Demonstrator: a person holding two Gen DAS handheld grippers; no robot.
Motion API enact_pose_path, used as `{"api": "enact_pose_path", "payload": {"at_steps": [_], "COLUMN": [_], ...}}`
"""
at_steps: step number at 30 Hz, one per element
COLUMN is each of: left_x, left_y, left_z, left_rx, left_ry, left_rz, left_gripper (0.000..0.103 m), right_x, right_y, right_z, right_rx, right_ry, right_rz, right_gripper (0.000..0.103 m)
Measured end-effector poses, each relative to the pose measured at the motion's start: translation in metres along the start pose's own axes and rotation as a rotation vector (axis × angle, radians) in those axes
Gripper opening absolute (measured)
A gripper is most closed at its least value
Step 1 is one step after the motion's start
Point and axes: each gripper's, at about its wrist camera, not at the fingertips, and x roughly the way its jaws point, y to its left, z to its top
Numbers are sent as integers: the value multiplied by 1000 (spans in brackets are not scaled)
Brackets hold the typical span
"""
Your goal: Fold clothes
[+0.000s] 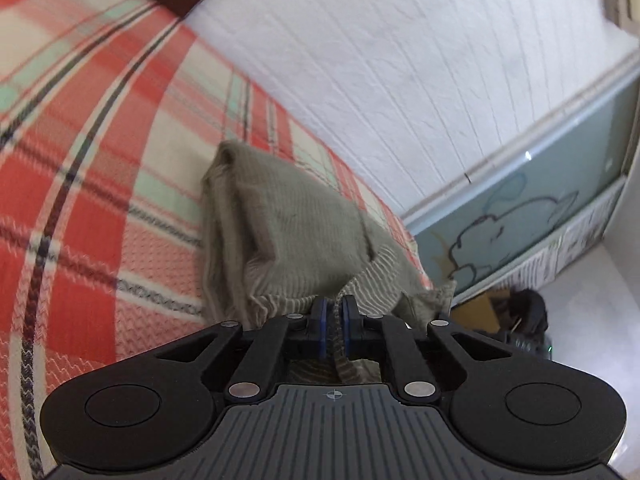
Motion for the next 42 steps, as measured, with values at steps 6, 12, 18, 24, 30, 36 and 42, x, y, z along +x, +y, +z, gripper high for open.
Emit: {"api": "enact_pose_path", "payload": {"at_steps": [6,12,18,24,30,36,42], "left_x": [4,8,-11,-28,-53,-17,27], "left_y": [8,15,-7,-21,-60,-105,-99], "left_z": [-6,-12,-25,-31,-25,-30,-15], "left_rx": [9,20,97,126,261,511,567], "left_ry": [-1,-3,-29,-53,-116,4,49], "left_rz": [28,58,121,187,212,103,128], "left_gripper": [4,33,57,58,58,57,56], "right_x": [15,8,0,-11,-22,6,31], "right_y": [-12,3,27,50,83,103,91], "right_z": [-6,-11,-24,-33,-43,-51,-42], "right_rx": [-18,-105,-219,-322,-461,-596,-634], "right_ry": [17,15,-2,-20,-78,12,51], "right_rz": [-110,-154,-197,-214,-198,-137,-201], "right_gripper": [2,4,28,35,35,31,27]}}
